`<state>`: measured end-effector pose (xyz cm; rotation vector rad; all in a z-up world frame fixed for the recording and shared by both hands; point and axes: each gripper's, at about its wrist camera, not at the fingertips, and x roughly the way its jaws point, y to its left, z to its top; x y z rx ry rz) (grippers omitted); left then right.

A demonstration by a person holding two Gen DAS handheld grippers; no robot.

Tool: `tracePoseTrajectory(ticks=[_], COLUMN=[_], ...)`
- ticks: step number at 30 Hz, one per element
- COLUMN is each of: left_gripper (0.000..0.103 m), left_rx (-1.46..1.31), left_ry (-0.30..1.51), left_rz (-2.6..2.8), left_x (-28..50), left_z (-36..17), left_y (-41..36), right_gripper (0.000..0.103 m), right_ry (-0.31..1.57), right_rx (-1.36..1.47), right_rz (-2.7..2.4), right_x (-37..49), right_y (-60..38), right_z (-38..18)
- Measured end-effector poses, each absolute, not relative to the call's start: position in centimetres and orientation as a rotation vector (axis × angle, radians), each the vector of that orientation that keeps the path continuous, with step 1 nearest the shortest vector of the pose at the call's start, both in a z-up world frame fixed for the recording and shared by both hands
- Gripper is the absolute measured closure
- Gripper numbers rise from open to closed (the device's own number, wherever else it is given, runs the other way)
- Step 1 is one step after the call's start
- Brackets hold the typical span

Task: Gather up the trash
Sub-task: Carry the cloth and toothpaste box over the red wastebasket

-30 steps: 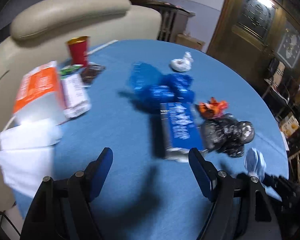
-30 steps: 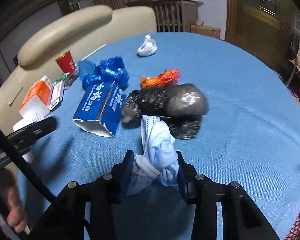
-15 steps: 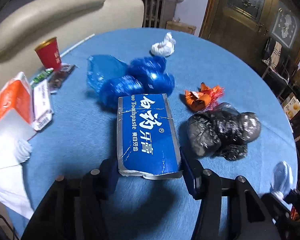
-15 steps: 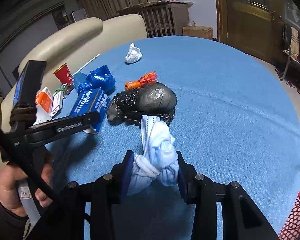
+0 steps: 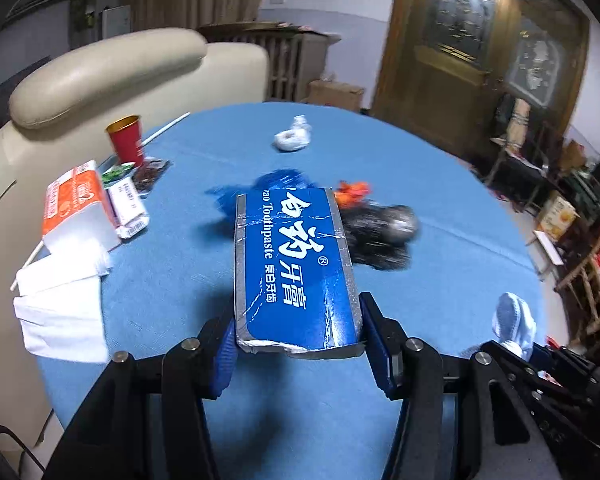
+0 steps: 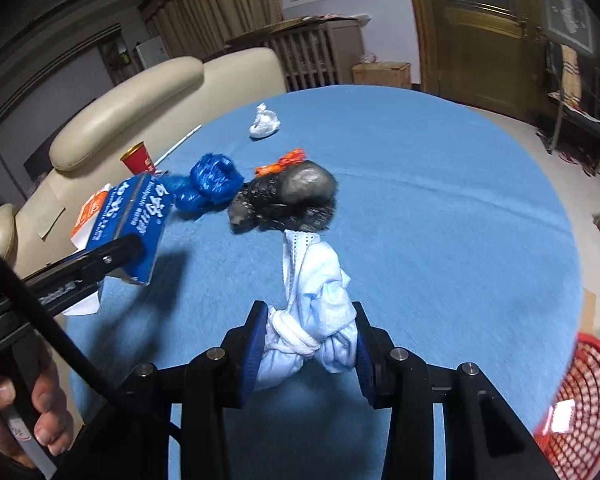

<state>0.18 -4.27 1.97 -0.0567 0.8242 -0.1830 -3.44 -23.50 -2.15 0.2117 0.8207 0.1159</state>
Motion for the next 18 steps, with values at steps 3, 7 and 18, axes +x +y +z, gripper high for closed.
tracePoseTrajectory(ticks=[3, 7, 18], left_gripper=[0.046, 0.046, 0.046], left_rx=[-0.044, -0.002, 0.117], left_ry=[0.814, 0.794, 0.795], left_rz=[-0.253, -0.369, -0.668], left_x=[-1.4, -3.4, -7.0], left_z=[2.7, 3.6, 4.5], left_y=[-6.5, -10.6, -22.2], right_gripper=[0.060, 0.060, 0.060], right_ry=[0.804, 0.778, 0.777], right_rx=[0.236, 0.282, 0.390], right_rz=[0.076, -0.004, -0.254], right_x=[-5.8, -9.7, -17.5], right_y=[-25.4, -29.2, -41.0], right_z=[-1.9, -1.7, -3.3])
